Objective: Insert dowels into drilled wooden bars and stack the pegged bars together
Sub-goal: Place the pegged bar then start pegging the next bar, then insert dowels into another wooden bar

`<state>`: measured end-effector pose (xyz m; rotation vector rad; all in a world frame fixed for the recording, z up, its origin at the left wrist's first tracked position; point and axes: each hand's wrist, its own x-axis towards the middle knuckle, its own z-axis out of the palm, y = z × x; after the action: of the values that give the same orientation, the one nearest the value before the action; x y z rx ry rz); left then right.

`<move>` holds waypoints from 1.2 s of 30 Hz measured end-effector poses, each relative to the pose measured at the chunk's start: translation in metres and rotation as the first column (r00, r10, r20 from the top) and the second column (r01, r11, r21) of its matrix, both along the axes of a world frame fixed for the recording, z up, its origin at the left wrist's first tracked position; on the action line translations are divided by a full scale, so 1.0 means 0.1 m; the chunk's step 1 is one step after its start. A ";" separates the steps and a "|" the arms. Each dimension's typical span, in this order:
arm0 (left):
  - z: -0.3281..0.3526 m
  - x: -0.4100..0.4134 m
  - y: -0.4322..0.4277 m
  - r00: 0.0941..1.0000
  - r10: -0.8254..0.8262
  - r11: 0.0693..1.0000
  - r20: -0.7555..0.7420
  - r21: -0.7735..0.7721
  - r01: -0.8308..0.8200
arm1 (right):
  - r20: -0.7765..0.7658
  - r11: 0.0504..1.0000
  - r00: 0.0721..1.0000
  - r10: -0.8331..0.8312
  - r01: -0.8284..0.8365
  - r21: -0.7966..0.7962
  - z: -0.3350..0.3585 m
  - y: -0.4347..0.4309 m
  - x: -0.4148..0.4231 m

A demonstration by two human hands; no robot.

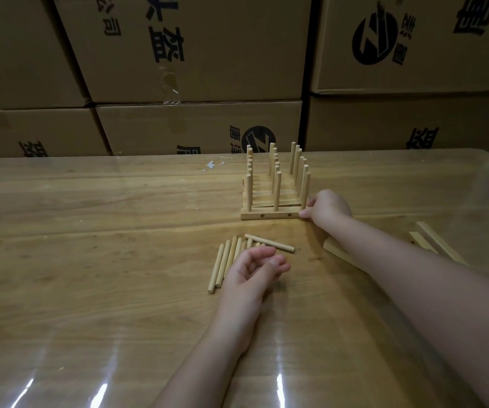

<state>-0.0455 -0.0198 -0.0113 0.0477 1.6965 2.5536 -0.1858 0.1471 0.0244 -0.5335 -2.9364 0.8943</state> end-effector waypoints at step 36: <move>-0.01 0.00 0.00 0.999 -0.034 0.998 -0.029 -0.046 0.033 | -0.209 0.921 0.971 0.118 -0.028 0.388 -0.30 0.72 1.81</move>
<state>-0.0458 -0.0197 -0.0122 0.1106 1.7485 2.5016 -0.0048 0.2187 -0.0056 -0.2765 -2.8208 0.3339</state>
